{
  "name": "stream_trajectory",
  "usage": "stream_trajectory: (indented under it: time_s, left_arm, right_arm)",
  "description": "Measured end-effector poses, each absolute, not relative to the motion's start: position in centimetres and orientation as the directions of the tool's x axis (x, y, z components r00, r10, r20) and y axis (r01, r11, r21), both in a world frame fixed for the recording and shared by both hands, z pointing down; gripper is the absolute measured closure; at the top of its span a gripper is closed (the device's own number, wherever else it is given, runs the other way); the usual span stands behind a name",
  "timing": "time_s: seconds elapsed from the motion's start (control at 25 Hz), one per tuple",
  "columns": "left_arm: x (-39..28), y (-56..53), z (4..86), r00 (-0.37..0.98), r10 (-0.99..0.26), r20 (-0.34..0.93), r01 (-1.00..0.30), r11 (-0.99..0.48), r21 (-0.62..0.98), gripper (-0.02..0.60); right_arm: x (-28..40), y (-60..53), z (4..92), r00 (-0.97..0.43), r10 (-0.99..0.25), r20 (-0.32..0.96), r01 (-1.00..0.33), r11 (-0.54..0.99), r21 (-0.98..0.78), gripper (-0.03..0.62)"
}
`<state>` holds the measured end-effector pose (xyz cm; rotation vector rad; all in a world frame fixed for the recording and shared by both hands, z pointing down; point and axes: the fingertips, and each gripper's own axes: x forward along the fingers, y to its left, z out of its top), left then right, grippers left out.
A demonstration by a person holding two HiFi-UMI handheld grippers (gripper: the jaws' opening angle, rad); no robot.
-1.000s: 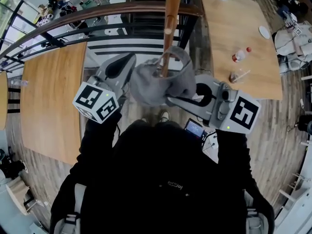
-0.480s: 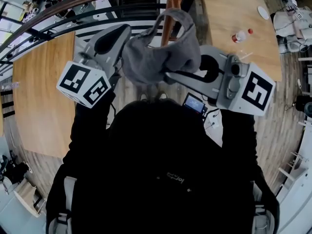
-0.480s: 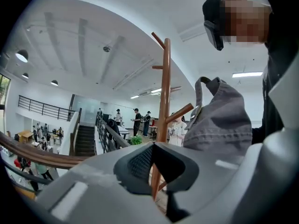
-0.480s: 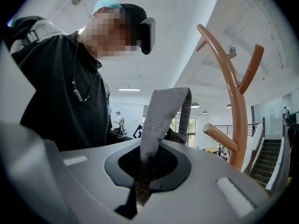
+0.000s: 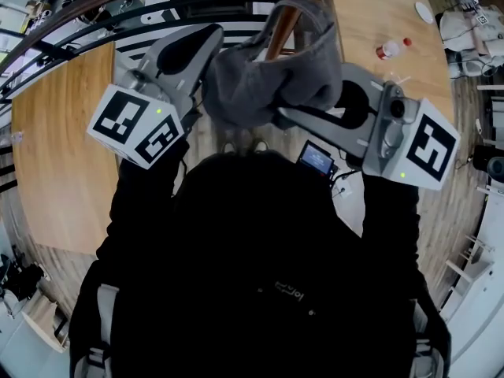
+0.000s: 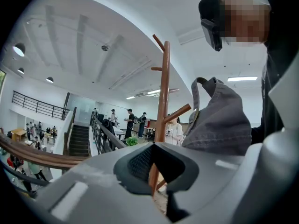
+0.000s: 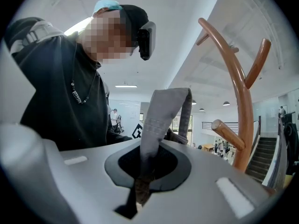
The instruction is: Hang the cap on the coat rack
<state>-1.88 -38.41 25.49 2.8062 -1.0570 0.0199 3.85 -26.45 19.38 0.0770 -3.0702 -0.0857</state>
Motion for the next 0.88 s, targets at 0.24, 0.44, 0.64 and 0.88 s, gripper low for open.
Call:
stream_trajectory:
  time_s: [0.24,0.44,0.64,0.88]
  left_arm:
    - [-2.02,-38.29,25.50,0.753,-0.655,0.060,-0.656,-0.743,0.135,0.580]
    - [-1.94,-38.09,25.38,0.745,-0.662,0.078,-0.667,-0.739,0.093,0.580]
    - [-2.03,-37.85,25.48,0.745,-0.661,0.088,-0.667,-0.740,0.089,0.580]
    - [-2.02,-37.56,25.46,0.742,-0.663,0.098,-0.670,-0.738,0.077,0.580]
  right_arm:
    - [3.68,-26.48,19.40,-0.996,-0.050,0.076,-0.046,0.997,0.054,0.577]
    - [3.59,-26.45,19.25,-0.996,-0.046,0.076,-0.042,0.998,0.051,0.577]
    - [3.66,-26.40,19.39,-0.996,-0.039,0.078,-0.036,0.998,0.044,0.576]
    - [3.71,-26.29,19.40,-0.997,-0.027,0.067,-0.024,0.999,0.043,0.576]
